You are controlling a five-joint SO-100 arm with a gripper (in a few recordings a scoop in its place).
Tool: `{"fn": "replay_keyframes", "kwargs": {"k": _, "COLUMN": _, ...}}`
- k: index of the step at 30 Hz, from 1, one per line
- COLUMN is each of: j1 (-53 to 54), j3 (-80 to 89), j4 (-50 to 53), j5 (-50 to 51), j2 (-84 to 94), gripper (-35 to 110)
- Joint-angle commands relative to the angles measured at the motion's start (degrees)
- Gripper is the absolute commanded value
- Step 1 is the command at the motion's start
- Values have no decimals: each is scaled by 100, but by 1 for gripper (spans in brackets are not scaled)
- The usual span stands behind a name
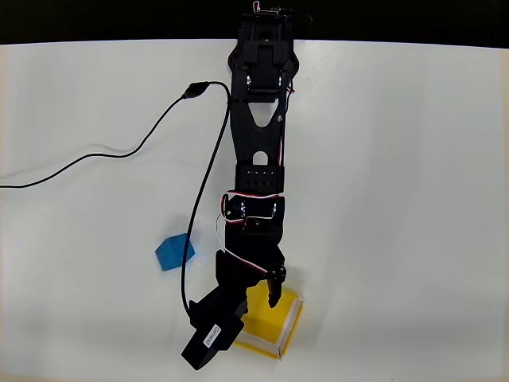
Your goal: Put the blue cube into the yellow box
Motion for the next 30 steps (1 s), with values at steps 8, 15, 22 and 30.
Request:
{"fn": "replay_keyframes", "kwargs": {"k": 8, "j1": 141, "j3": -35, "j4": 308, "j5": 308, "j2": 1283, "gripper": 22}}
{"fn": "replay_keyframes", "kwargs": {"k": 15, "j1": 1169, "j3": 633, "j4": 475, "j5": 949, "j2": 2338, "gripper": 34}}
{"fn": "replay_keyframes", "kwargs": {"k": 22, "j1": 2707, "j3": 536, "j4": 229, "j5": 1714, "j2": 1863, "gripper": 39}}
{"fn": "replay_keyframes", "kwargs": {"k": 30, "j1": 4210, "j3": -149, "j4": 387, "j5": 2522, "j2": 668, "gripper": 40}}
